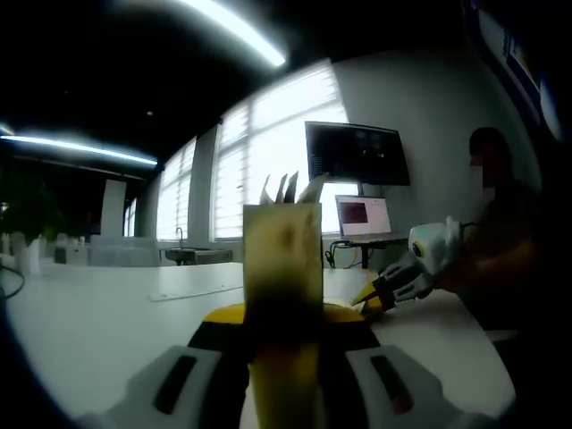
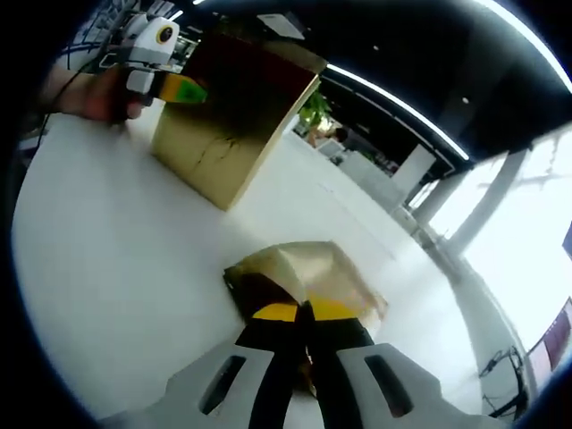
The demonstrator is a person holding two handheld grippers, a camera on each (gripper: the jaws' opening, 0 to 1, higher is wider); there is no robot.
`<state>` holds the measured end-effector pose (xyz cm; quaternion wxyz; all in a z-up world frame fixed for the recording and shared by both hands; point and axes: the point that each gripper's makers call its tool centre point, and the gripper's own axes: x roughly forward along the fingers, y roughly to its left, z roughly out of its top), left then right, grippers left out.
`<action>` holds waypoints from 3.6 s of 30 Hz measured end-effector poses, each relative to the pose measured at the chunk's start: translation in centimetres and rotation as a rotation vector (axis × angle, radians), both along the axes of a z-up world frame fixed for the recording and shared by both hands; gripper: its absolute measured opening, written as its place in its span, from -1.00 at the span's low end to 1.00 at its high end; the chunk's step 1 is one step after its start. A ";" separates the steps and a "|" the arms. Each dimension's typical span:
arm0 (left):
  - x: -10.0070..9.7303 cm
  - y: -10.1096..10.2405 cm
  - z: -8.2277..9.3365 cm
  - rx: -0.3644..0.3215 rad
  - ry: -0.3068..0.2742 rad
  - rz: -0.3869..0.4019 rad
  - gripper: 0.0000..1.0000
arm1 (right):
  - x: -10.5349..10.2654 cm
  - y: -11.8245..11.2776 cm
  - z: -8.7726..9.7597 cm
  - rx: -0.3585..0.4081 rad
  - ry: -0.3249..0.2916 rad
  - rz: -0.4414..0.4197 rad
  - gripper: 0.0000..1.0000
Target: Extract single mask from mask box in order stack masks on table
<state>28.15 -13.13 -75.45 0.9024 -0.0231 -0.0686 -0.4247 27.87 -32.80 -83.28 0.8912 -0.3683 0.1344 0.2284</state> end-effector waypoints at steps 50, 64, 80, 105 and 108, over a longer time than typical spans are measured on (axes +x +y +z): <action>-0.2 -0.3 -0.1 0.003 0.002 0.000 -0.39 | -3.5 4.7 6.4 0.739 -0.020 0.133 -0.24; -0.2 -0.4 -0.2 0.004 0.004 0.000 -0.38 | -4.3 5.0 5.2 0.786 -0.019 0.182 -0.29; -0.2 -0.5 -0.2 0.007 0.008 -0.001 -0.38 | -4.4 4.4 5.6 0.851 -0.019 0.178 -0.34; -0.1 -0.3 -0.2 0.007 0.007 -0.003 -0.38 | -4.3 6.3 17.3 0.649 -0.088 0.297 -0.38; -0.1 -0.3 -0.2 0.008 0.007 -0.002 -0.38 | -3.8 6.6 17.9 0.606 -0.081 0.314 -0.39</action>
